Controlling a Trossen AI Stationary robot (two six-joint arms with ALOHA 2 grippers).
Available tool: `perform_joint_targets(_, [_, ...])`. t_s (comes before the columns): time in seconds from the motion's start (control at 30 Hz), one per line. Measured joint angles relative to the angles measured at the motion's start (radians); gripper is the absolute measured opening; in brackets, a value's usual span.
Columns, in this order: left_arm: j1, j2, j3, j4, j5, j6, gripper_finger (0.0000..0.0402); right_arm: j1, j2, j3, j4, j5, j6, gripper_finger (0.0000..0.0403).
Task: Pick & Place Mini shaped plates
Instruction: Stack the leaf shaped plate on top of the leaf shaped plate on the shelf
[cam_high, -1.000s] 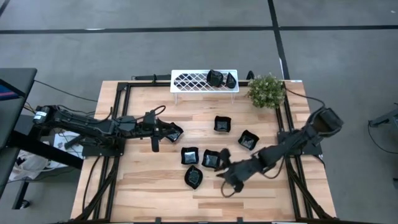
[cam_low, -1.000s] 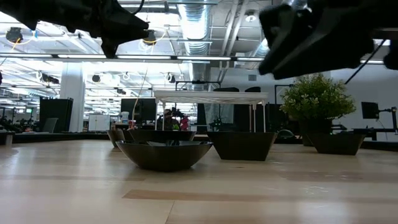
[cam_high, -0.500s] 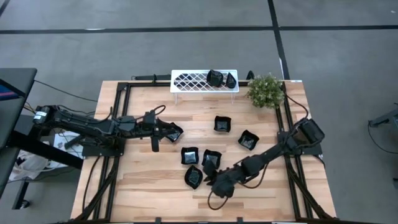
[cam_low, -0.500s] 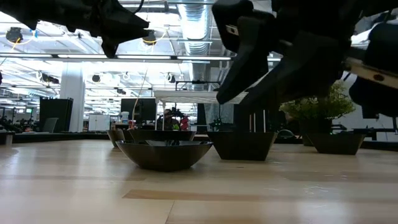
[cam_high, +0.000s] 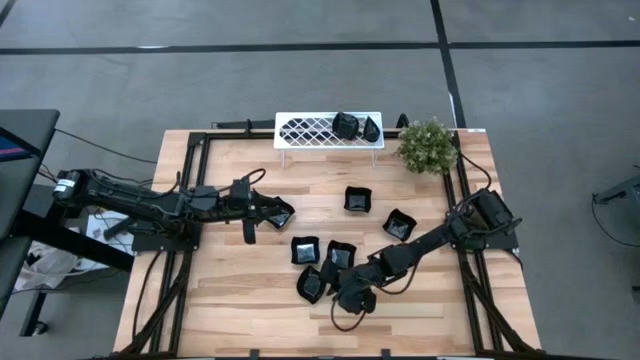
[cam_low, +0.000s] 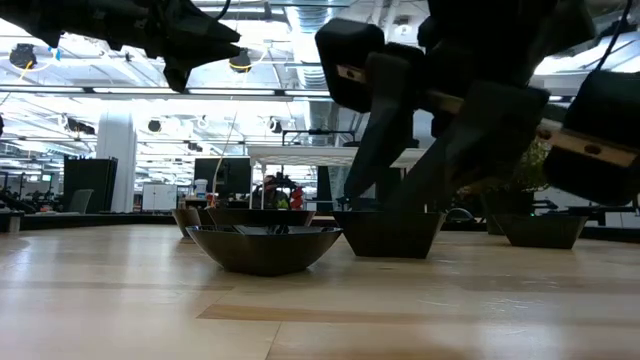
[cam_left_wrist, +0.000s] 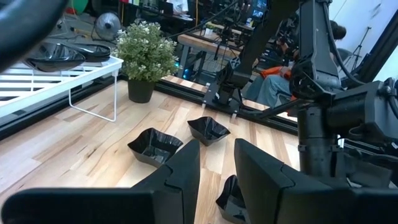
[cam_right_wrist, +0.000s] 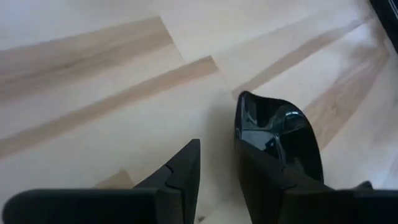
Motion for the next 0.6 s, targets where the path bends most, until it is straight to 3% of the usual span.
perform_joint_targets(0.6, [0.0, 0.0, 0.0, 0.013, 0.0, 0.0, 0.0102, -0.042, 0.0, 0.0, -0.017, 0.014, -0.049, 0.0098])
